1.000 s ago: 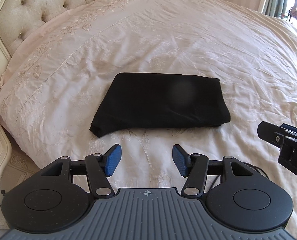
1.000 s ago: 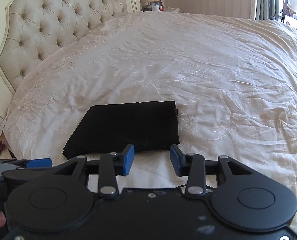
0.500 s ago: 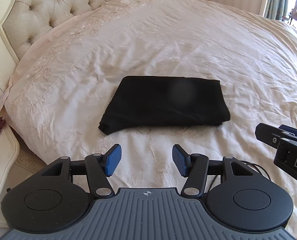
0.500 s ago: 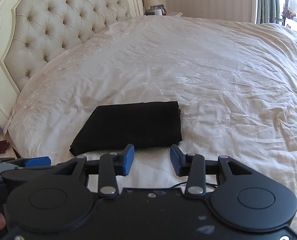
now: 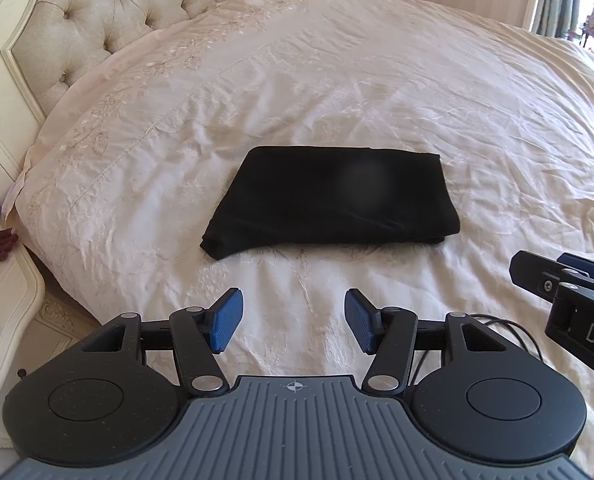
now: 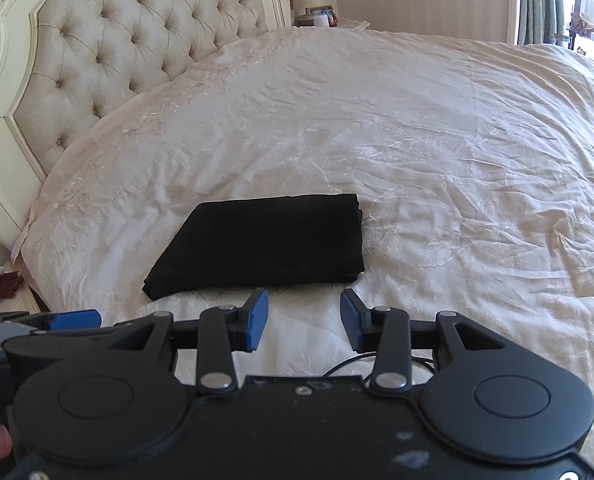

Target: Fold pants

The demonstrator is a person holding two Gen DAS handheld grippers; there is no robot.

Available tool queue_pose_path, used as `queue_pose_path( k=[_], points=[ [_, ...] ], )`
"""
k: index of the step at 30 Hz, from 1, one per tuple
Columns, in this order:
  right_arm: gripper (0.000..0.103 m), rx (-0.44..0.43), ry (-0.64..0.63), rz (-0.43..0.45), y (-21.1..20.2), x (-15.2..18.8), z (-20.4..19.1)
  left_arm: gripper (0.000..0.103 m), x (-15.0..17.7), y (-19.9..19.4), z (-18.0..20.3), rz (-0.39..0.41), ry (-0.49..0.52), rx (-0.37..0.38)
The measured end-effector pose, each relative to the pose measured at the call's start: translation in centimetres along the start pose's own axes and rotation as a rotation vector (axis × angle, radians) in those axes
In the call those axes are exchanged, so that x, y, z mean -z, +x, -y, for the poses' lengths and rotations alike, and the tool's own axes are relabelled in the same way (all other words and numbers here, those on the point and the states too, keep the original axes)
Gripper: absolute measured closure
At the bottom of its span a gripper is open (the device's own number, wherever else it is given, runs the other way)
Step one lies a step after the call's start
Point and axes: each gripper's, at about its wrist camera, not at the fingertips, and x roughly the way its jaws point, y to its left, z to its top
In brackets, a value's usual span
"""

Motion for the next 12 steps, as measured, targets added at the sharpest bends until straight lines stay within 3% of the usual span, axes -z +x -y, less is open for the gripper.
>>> queue_pose_path(
  k=[12],
  points=[
    [0.060, 0.019, 0.027, -0.043, 1.9, -0.6, -0.2, 0.048, -0.7, 1.4, -0.3, -0.015, 0.013, 0.010]
  ],
)
